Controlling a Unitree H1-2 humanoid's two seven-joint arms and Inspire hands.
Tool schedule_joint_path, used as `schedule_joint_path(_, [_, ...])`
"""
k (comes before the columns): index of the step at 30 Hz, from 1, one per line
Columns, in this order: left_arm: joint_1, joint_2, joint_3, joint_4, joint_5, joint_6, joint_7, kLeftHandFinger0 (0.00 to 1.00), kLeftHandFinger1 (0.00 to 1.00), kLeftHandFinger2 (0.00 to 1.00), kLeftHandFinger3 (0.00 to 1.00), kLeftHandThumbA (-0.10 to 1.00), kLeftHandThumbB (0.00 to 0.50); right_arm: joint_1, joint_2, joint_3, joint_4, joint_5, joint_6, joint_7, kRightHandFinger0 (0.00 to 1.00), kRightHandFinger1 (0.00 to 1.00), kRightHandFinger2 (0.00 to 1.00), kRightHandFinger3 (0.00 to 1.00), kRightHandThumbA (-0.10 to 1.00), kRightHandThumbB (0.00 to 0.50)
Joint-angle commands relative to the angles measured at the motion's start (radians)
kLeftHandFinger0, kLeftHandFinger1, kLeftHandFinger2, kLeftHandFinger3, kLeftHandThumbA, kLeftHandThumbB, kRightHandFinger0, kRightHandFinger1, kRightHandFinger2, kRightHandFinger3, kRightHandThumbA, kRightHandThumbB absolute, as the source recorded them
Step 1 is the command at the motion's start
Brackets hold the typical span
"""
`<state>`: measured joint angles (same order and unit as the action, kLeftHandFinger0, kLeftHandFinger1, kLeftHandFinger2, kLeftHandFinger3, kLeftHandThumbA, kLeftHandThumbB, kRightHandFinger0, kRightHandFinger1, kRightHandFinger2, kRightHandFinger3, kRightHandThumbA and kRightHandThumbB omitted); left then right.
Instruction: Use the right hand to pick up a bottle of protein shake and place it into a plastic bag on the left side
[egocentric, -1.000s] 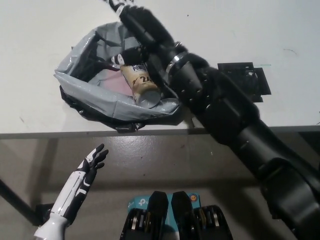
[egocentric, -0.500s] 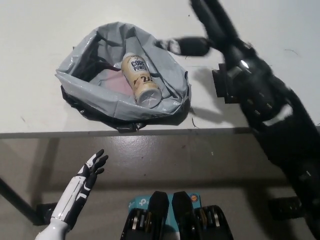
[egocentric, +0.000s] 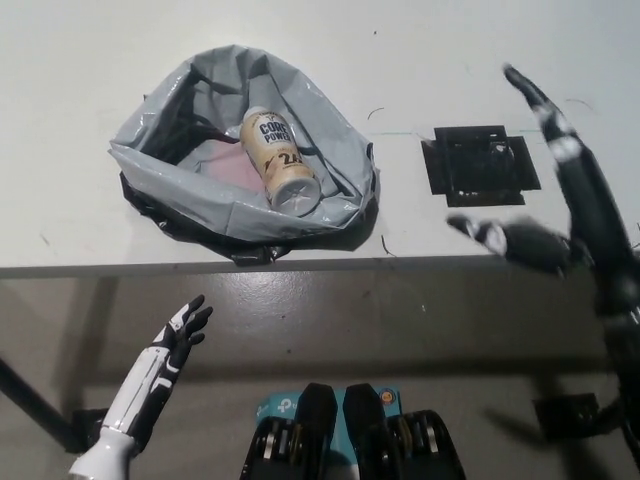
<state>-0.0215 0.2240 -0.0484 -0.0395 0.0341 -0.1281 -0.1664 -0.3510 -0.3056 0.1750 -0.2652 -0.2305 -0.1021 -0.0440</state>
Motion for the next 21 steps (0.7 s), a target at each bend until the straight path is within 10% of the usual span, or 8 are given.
schedule_joint_path(1, [-0.067, 0.028, 0.033, -0.012, 0.004, -0.024, 0.013, 1.0, 1.0, 1.0, 1.0, 1.0, 0.294, 0.243, 0.018, -0.095, -0.288, 0.181, -0.144, -0.041, 1.0, 1.0, 1.0, 1.0, 1.0, 0.282])
schedule_joint_path(11, [-0.019, 0.021, 0.022, -0.029, -0.019, -0.03, -0.01, 1.0, 1.0, 1.0, 1.0, 1.0, 0.316, 0.292, 0.139, -0.104, 0.253, 0.137, -0.272, -0.028, 1.0, 1.0, 1.0, 1.0, 0.83, 0.197])
schedule_joint_path(21, [-0.009, 0.014, 0.021, -0.033, -0.048, 0.0, -0.017, 1.0, 1.0, 1.0, 1.0, 1.0, 0.314, 0.287, 0.142, -0.099, 0.427, 0.181, -0.281, 0.032, 1.0, 1.0, 1.0, 1.0, 0.81, 0.22])
